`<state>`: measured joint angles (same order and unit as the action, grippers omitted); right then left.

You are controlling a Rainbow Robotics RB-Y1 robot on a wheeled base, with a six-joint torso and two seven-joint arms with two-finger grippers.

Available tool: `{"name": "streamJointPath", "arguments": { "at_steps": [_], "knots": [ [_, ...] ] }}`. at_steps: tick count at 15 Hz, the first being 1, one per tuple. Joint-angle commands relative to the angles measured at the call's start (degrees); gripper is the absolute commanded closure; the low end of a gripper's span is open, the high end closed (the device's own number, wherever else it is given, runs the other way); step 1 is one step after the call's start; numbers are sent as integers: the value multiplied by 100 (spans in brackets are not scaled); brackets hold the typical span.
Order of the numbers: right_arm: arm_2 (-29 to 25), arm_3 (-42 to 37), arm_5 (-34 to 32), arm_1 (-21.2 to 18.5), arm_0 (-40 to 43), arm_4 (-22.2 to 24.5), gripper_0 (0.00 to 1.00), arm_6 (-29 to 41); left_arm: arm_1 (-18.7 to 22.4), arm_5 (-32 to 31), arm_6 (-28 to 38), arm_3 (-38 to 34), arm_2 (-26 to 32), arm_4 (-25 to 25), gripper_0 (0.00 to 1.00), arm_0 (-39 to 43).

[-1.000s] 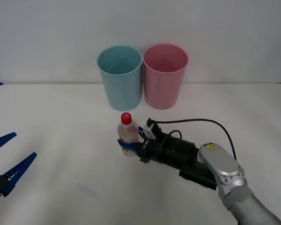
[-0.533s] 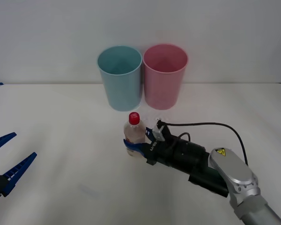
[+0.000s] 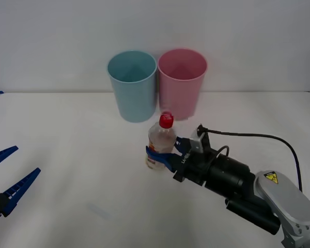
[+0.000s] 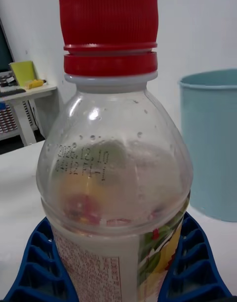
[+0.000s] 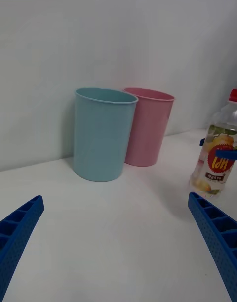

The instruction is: Grasp the object on the table and drop it into the matching bin: aluminum can to the light blue bin, PET bottle to the pink bin.

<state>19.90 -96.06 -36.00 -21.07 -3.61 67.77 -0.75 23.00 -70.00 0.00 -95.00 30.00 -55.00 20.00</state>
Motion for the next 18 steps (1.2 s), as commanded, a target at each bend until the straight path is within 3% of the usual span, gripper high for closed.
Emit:
{"name": "streamJointPath", "arguments": {
  "at_steps": [1, 10, 15, 18],
  "knots": [
    [-127, -501, 93, -125, 89, 0, 100, 497, 0, 0, 0, 0, 0, 0, 0, 0],
    [-690, -1679, 752, -758, 19, 0, 100, 1912, 0, 0, 0, 0, 0, 0, 0, 0],
    [-1015, -1705, 884, -1233, -605, 0, 100, 2668, 0, 0, 0, 0, 0, 0, 0, 0],
    [-1094, -1336, 875, -1452, -1159, 0, 100, 2747, 0, 0, 0, 0, 0, 0, 0, 0]
  ]
}}
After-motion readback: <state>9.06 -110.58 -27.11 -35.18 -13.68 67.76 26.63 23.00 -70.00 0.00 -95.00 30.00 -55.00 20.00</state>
